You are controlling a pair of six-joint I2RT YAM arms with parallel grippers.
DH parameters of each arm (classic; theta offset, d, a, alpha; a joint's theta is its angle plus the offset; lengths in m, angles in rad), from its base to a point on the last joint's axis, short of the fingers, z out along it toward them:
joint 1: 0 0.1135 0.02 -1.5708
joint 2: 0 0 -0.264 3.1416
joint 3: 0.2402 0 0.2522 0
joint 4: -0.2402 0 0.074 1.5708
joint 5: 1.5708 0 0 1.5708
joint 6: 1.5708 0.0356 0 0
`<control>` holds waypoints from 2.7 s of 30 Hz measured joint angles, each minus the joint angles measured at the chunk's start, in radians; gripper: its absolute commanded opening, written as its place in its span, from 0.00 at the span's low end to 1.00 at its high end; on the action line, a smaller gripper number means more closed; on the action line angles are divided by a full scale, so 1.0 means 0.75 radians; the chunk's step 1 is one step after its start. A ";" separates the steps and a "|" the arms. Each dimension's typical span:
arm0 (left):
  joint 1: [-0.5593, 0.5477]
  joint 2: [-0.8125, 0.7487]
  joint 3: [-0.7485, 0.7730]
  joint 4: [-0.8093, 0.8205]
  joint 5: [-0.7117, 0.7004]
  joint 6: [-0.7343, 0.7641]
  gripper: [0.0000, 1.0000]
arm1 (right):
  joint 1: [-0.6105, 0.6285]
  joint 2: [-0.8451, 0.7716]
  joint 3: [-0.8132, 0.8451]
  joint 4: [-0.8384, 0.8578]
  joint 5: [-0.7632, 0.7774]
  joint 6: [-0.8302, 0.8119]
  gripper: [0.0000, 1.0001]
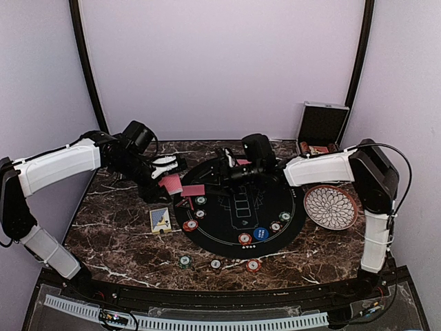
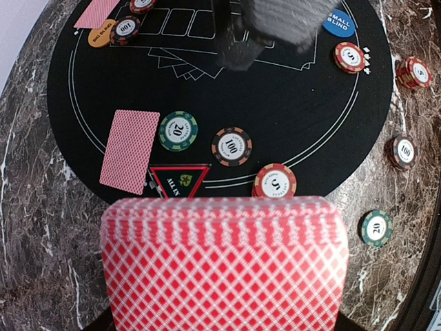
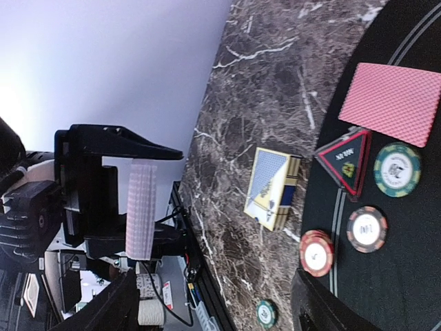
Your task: Distribute texas hold em gaming equipment
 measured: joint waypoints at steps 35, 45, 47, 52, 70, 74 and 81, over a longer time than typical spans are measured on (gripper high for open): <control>-0.014 0.009 0.012 -0.001 0.026 -0.021 0.04 | 0.136 0.261 0.183 0.498 -0.127 0.394 0.72; -0.020 0.015 0.022 -0.001 0.027 -0.022 0.04 | 0.161 0.408 0.350 0.492 -0.173 0.439 0.61; -0.024 0.020 0.034 -0.002 0.028 -0.022 0.05 | 0.164 0.436 0.382 0.498 -0.182 0.459 0.59; -0.032 0.026 0.045 -0.005 0.025 -0.020 0.05 | 0.170 0.460 0.400 0.506 -0.197 0.492 0.58; -0.042 0.037 0.045 -0.024 -0.006 -0.009 0.04 | 0.123 0.281 0.224 0.361 -0.108 0.338 0.36; -0.042 0.037 0.045 -0.024 -0.006 -0.008 0.04 | 0.118 0.248 0.204 0.337 -0.106 0.325 0.30; -0.044 0.037 0.045 -0.023 -0.006 -0.006 0.03 | 0.115 0.199 0.191 0.271 -0.102 0.283 0.14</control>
